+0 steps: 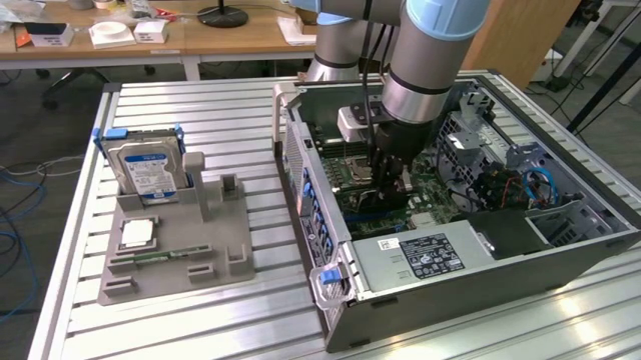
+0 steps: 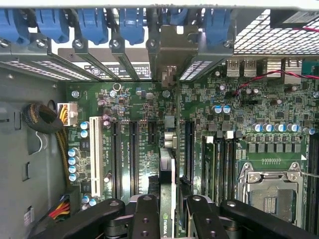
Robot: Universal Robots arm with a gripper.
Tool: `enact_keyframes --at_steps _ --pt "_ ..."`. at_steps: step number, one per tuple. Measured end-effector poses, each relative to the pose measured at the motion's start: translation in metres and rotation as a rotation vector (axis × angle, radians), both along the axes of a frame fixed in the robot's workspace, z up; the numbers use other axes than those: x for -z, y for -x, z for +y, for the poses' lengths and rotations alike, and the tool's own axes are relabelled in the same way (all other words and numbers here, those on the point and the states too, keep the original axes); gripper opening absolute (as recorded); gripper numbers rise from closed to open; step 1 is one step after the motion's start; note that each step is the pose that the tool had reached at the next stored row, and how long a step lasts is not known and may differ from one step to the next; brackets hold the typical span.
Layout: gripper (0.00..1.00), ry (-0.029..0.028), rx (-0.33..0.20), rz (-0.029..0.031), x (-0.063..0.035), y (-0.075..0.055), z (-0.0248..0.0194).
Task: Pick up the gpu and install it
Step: 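Insert the gpu into the slot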
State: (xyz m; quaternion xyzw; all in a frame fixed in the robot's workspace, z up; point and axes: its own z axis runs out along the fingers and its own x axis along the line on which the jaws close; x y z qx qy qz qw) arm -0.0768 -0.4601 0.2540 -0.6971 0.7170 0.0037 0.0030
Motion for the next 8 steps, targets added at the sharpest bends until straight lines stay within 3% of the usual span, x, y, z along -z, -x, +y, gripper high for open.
enact_keyframes --at_steps 8 --pt "0.26 -0.0002 0.000 0.0000 0.0008 0.0000 0.0015"
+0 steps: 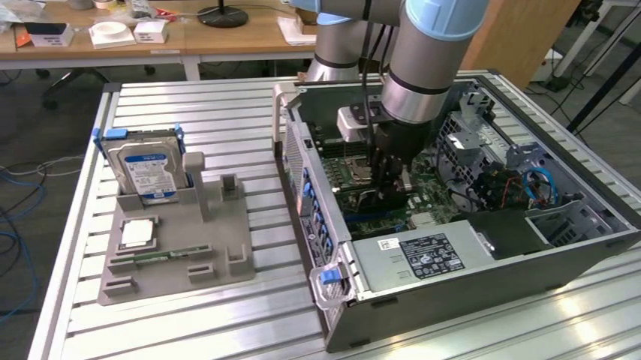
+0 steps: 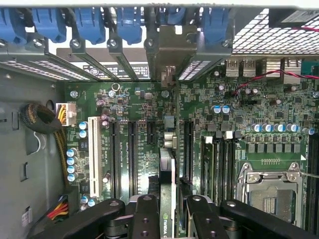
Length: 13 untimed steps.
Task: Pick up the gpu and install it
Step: 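Insert the gpu into the slot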
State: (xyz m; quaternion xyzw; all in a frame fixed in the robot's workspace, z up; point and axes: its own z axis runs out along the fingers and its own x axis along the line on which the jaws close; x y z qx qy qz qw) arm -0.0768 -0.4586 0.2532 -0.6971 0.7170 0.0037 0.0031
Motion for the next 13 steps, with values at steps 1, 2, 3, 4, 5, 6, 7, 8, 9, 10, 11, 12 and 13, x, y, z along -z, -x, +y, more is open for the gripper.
enact_keyframes --at_steps 1,2,3,4,5,6,7,8,9,10,11,12,13 --pt "0.26 0.0000 0.000 0.0000 0.0002 0.0000 0.0002" --pt "0.26 -0.0001 0.000 0.0000 0.0003 0.0000 0.0003" --pt "0.26 0.0000 0.000 0.0000 0.0003 0.0000 0.0003" --pt "0.26 0.0000 0.000 0.0000 0.0003 0.0000 0.0003" --pt "0.26 0.0001 0.000 0.0001 0.0003 0.0000 0.0003" --pt "0.26 0.0001 0.000 0.0000 0.0003 0.0000 0.0003" --pt "0.26 0.0001 0.000 0.0001 0.0003 0.0000 0.0003" --pt "0.26 0.0002 0.000 0.0000 0.0002 0.0000 0.0003" --pt "0.26 0.0002 0.000 0.0001 0.0003 0.0000 0.0003" --pt "0.26 0.0002 0.000 0.0000 0.0005 0.0000 0.0003" --pt "0.26 0.0000 0.000 0.0001 0.0007 0.0000 0.0003" --pt "0.26 -0.0003 0.000 0.0000 0.0010 0.0000 0.0004" --pt "0.26 -0.0003 0.000 0.0000 0.0014 0.0000 0.0004"
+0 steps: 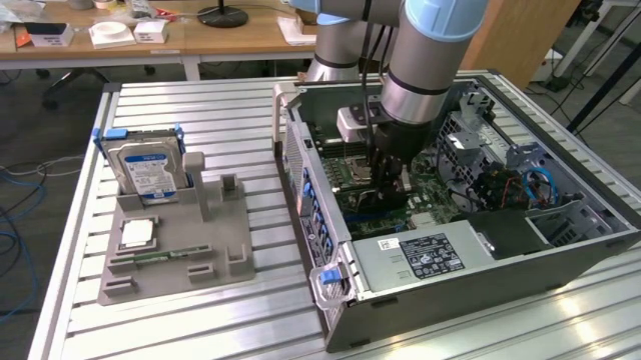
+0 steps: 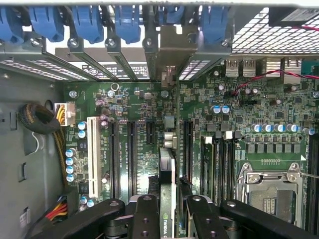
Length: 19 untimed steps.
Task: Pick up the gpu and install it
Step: 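Insert the gpu into the slot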
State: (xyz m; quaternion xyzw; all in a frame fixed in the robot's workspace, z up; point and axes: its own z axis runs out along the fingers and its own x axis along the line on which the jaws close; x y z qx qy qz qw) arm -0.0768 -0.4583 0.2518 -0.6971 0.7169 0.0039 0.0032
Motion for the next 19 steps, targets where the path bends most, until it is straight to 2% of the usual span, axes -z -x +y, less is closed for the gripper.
enact_keyframes --at_steps 19 --pt "0.26 -0.0007 0.000 0.0001 0.0062 0.0000 0.0000"
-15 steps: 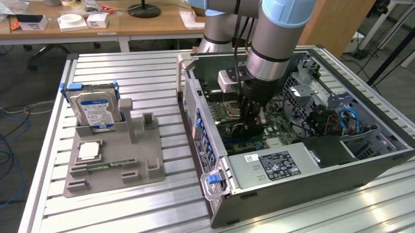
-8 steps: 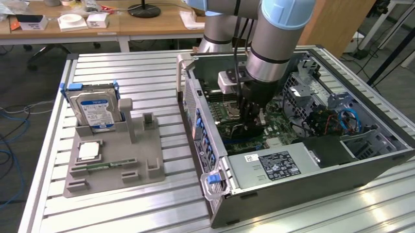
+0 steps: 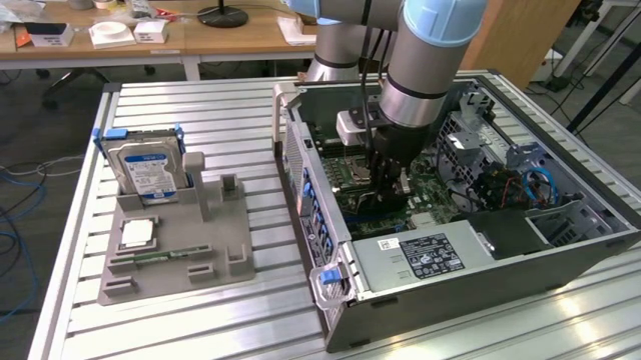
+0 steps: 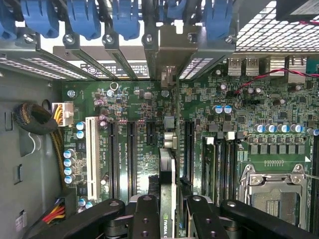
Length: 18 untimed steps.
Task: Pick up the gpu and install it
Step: 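Insert the gpu into the slot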
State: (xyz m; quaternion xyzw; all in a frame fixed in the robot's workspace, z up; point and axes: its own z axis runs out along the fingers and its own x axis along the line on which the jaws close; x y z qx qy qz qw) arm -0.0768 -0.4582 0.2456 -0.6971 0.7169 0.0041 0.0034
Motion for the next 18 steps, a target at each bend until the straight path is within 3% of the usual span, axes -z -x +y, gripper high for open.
enact_keyframes --at_steps 18 --pt "0.26 0.0003 0.000 0.0001 0.0058 0.0000 0.0000"
